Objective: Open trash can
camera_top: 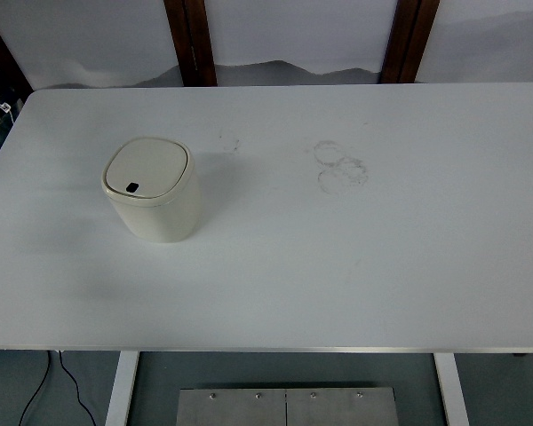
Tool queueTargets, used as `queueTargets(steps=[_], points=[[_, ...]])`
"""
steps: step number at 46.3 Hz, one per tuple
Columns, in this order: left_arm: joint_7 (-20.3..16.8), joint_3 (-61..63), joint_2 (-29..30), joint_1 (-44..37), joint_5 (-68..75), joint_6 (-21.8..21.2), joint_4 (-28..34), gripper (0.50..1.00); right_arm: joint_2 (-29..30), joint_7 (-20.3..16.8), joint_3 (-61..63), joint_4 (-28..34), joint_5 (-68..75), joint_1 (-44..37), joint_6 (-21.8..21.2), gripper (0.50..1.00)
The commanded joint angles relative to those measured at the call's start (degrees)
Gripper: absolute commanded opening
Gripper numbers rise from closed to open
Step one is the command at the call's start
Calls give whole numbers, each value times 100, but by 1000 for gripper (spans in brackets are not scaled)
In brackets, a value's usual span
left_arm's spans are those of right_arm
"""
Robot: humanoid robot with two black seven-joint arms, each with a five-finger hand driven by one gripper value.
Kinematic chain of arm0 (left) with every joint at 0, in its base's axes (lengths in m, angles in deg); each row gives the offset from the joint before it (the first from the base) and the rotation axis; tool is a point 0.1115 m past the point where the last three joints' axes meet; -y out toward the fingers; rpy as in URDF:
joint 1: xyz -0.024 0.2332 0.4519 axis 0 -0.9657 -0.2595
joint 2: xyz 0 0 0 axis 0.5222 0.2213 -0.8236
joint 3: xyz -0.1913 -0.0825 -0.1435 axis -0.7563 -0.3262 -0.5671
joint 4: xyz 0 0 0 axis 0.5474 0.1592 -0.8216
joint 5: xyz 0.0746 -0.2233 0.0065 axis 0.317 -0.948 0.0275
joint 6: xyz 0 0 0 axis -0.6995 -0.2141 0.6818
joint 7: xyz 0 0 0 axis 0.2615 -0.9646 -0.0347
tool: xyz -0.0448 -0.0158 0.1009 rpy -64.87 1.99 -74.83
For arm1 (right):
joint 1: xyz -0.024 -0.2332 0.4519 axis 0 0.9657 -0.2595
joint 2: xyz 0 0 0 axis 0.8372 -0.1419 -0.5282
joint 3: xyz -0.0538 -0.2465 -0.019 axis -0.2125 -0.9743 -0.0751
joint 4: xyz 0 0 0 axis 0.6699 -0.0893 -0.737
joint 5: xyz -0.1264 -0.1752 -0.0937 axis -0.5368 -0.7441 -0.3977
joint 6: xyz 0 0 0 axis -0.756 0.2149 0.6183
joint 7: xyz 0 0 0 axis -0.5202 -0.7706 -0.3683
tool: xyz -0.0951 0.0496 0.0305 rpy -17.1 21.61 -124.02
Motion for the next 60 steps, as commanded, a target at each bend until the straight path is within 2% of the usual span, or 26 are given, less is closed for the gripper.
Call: queueTargets(steps=[1, 35, 60], points=[[0, 0, -8, 0, 0, -1, 0, 1000, 0, 0, 0, 0, 0, 0, 0, 995], [0, 9, -289, -96, 0, -71, 0, 1000, 0, 0, 0, 0, 0, 0, -8, 995], [62, 62, -289, -70, 141, -159, -88, 1000, 0, 0, 0, 0, 0, 0, 1, 995]])
